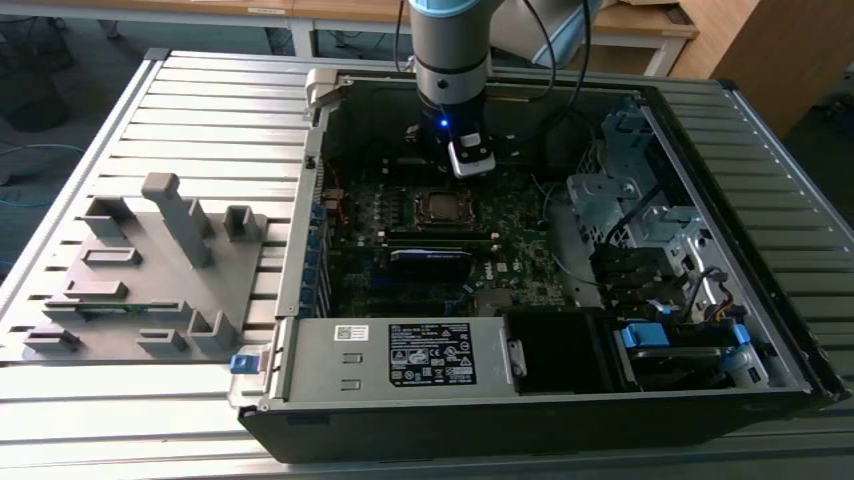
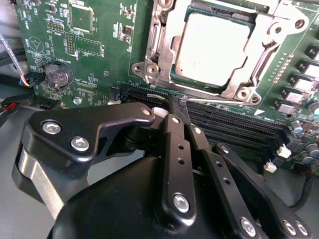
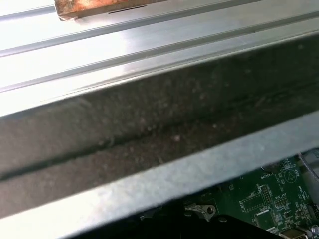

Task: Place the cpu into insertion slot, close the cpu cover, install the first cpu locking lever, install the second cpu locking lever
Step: 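Install the first cpu locking lever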

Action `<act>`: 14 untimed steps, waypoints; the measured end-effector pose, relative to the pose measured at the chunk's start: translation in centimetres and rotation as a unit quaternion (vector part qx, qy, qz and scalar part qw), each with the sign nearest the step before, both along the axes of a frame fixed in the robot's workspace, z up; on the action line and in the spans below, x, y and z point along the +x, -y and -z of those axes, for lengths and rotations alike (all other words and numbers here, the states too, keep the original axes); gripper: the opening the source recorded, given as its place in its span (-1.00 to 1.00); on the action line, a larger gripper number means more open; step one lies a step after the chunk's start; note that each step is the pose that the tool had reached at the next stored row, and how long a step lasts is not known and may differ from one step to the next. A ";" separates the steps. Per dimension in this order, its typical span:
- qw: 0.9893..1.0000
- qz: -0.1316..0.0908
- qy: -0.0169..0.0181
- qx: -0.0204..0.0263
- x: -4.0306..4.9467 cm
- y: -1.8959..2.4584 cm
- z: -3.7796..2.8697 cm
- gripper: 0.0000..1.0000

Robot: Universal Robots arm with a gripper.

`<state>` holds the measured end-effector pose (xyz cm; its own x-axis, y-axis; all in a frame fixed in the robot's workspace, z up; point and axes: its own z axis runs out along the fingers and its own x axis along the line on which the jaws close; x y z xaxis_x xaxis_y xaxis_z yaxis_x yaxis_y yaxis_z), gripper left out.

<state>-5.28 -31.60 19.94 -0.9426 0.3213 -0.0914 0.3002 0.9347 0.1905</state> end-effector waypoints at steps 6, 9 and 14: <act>1.000 0.000 0.000 -0.002 -0.01 0.00 0.26 -0.80; 1.000 0.000 0.000 -0.005 0.00 0.00 0.34 -0.80; 1.000 0.000 0.000 -0.010 0.00 0.00 0.42 -0.80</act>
<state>-5.29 -31.60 19.52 -0.9425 0.3196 -0.0977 0.3002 0.9381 0.1727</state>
